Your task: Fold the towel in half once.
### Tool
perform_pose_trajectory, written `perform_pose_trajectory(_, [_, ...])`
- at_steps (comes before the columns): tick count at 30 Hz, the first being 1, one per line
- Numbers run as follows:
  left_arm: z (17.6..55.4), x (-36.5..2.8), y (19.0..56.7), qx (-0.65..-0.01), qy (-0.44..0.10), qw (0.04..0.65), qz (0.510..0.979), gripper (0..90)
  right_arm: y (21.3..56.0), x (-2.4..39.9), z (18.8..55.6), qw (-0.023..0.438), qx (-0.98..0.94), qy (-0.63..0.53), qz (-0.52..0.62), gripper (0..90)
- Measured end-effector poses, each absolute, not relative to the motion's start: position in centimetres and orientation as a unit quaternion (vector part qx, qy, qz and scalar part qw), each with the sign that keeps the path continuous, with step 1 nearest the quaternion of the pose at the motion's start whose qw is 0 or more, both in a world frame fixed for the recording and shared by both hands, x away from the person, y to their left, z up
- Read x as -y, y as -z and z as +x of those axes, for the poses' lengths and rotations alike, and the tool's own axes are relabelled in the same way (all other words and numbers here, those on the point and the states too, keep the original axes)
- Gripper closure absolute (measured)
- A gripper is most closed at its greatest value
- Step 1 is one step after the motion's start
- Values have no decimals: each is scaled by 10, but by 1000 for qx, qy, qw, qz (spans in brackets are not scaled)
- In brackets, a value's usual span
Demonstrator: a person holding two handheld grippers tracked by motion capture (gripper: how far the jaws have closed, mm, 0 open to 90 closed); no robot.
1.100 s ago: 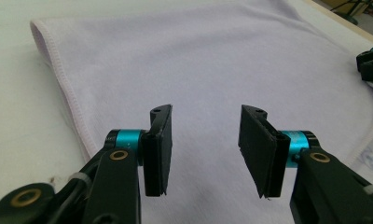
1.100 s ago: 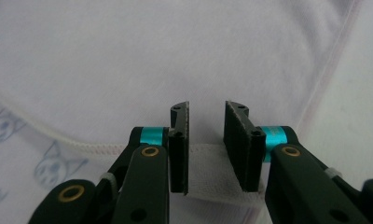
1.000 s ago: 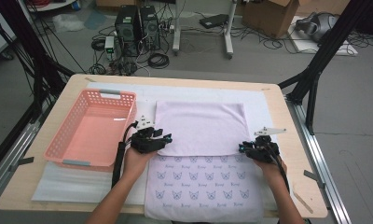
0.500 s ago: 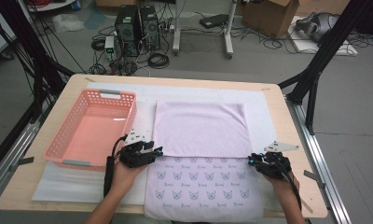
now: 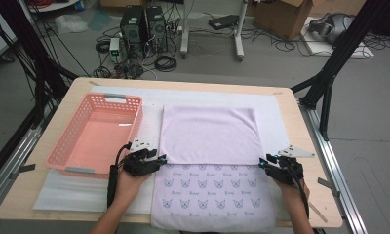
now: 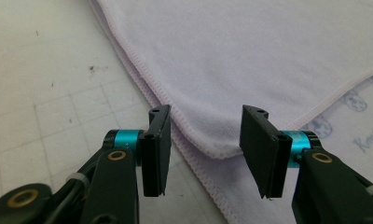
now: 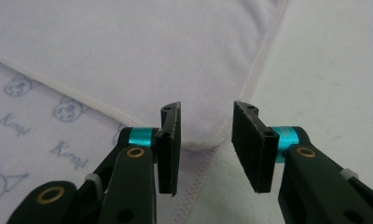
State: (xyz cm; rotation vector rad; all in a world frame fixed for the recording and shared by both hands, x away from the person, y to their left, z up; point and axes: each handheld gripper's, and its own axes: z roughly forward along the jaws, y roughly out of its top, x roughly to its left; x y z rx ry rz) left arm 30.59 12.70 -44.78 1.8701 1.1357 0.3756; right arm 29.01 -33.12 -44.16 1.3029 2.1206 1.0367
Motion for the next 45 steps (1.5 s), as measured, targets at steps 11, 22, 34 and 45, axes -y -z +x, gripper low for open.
perform_pose_trajectory(11, [300, -117, 450, -427, -182, 414, 783, 702, 447, 321, 287, 222, -788, -353, 454, 779])
perform_pose_trajectory(22, [297, -117, 447, -414, -184, 431, 780, 866, 446, 322, 288, 208, -786, -367, 453, 849])
perform_pose_trajectory(34, [293, -130, 439, -436, -136, 489, 743, 873, 443, 332, 285, 189, -767, -396, 468, 850])
perform_pose_trajectory(45, [277, -133, 437, -437, -135, 505, 732, 873, 439, 335, 275, 190, -762, -407, 466, 853])
